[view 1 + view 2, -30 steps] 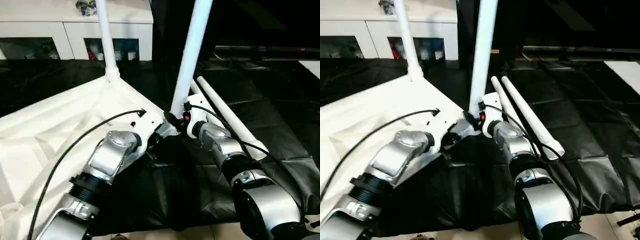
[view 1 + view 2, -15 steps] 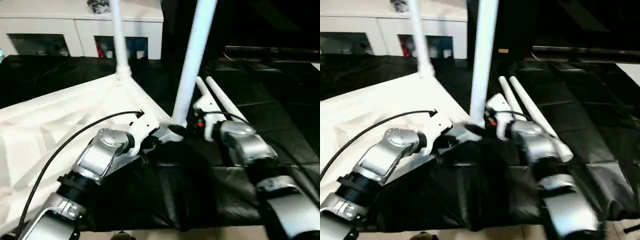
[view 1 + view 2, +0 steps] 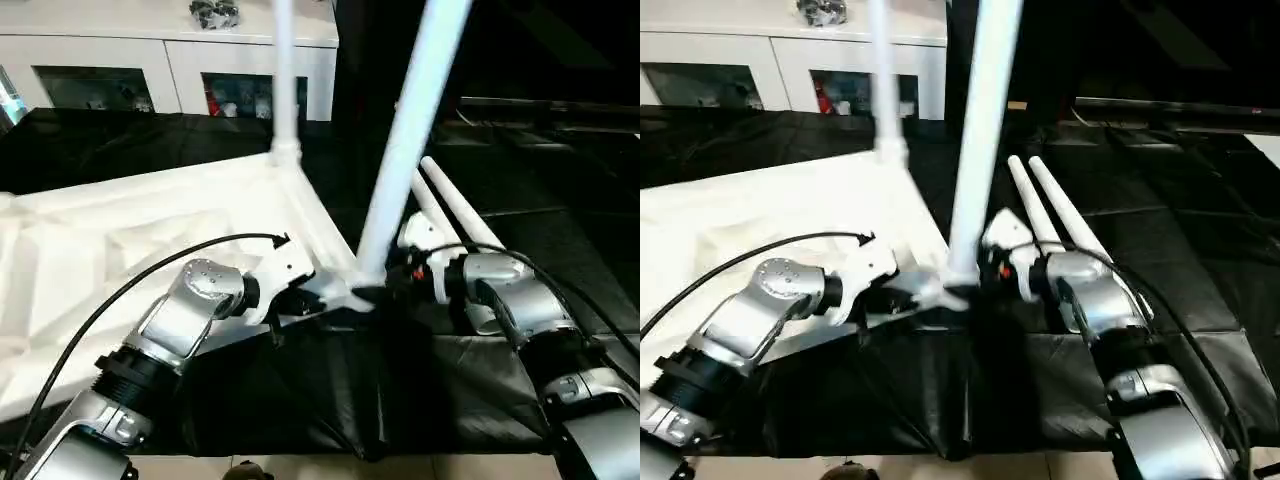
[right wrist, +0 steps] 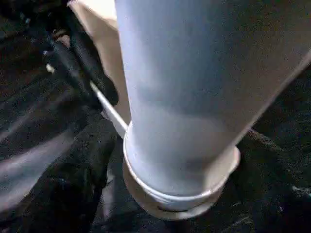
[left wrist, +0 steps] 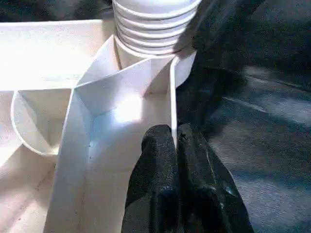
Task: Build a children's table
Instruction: Rotate leg to tighten
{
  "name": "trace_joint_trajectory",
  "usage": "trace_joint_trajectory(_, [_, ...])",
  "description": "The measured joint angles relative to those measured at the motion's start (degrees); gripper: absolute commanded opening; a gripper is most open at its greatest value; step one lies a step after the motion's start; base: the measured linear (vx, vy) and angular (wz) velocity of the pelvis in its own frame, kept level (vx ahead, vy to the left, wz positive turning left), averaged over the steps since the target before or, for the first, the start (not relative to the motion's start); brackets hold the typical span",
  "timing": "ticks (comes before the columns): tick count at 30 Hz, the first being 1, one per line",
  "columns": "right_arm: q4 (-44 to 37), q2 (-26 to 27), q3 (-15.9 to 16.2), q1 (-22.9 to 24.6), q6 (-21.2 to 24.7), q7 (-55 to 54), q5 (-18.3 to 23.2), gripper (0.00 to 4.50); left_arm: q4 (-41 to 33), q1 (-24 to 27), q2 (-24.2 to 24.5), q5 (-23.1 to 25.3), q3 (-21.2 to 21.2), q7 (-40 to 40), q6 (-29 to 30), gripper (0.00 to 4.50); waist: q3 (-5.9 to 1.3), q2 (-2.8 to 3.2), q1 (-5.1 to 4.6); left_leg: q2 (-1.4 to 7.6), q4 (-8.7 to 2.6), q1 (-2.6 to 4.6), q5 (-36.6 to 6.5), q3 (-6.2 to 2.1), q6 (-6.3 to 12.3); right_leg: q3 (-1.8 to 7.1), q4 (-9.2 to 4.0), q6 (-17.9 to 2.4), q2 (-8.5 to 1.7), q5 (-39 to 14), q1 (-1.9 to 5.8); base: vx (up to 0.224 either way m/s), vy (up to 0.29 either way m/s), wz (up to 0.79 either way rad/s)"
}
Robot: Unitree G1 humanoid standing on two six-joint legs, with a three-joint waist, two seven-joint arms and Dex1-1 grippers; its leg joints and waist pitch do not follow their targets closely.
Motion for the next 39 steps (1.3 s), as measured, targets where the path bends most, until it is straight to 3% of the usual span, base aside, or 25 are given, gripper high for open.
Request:
trace_joint_trajectory(3, [-0.6,-0.2,0.5,0.2,0.8,0.2,-0.1,3.80,-0.1,0.2,0.5,-0.2,-0.1,-1.4,-0.8,0.00,0.00,0.00,-0.26,0.02,0.05,0.02,0.0,0.00,0.00,0.00,0.09,0.0,0.00,0.0,-0.01,0.000,0.000,0.00])
trace_joint_trajectory(14, [-2.6,-0.3,0.7,1.2,1.7,1.4,-0.1,2.84,-0.9,0.9,1.5,-0.6,-0.1,-3.1,-1.4,0.00,0.00,0.00,-0.28,0.04,0.17,0.04,0.0,0.00,0.00,0.02,0.29,0.0,0.00,0.0,-0.04,0.000,0.000,0.00])
trace_joint_trajectory(21, [-3.3,-0.1,0.6,1.9,1.8,1.2,0.1,2.76,-0.9,1.1,1.7,-0.5,-0.2,-3.3,-1.8,0.00,0.00,0.00,-0.25,0.04,0.22,0.06,0.0,0.00,0.00,0.03,0.34,0.0,0.00,0.0,-0.03,0.000,0.000,0.00])
trace_joint_trajectory(26, [1.4,6.4,-5.5,1.9,2.8,-13.0,0.1,2.76,4.2,-0.4,-4.6,1.3,2.4,6.7,-0.6,0.00,0.00,0.00,-0.56,0.05,0.35,0.15,0.0,0.00,-0.01,0.07,0.46,0.0,-0.01,0.0,0.00,0.000,0.000,0.00])
trace_joint_trajectory(29, [5.0,9.9,-8.3,0.1,2.9,-22.4,0.2,2.75,7.3,-1.9,-8.6,1.7,3.9,12.6,0.8,0.00,0.00,0.01,-1.24,0.06,0.34,0.15,0.0,-0.01,-0.07,0.05,0.47,0.1,0.00,0.0,-0.05,0.000,0.000,0.00])
trace_joint_trajectory(35, [10.0,15.9,-11.8,-2.2,0.7,-36.5,0.4,2.75,10.6,-3.5,-12.3,3.6,4.5,20.2,0.4,0.00,-0.04,0.16,-2.04,0.07,0.25,0.14,0.1,-0.03,-0.10,0.03,0.48,0.1,0.00,0.0,-0.09,0.000,0.000,0.00])
trace_joint_trajectory(37, [10.4,16.5,-12.2,-2.2,-0.2,-37.9,0.3,3.31,10.7,-3.5,-12.4,4.5,4.3,20.5,-0.5,0.00,-0.06,0.20,-2.04,0.06,0.25,0.13,0.1,-0.03,-0.10,0.03,0.47,0.0,0.00,0.0,-0.08,0.000,0.000,0.00])
trace_joint_trajectory(39, [10.4,17.0,-13.0,-2.2,-0.4,-38.0,0.6,3.52,10.9,-3.5,-12.4,5.1,3.7,20.2,-1.3,0.00,-0.05,0.25,-2.07,0.06,0.26,0.10,0.1,-0.03,-0.10,0.04,0.46,0.0,0.00,0.0,-0.09,0.000,0.000,0.00])
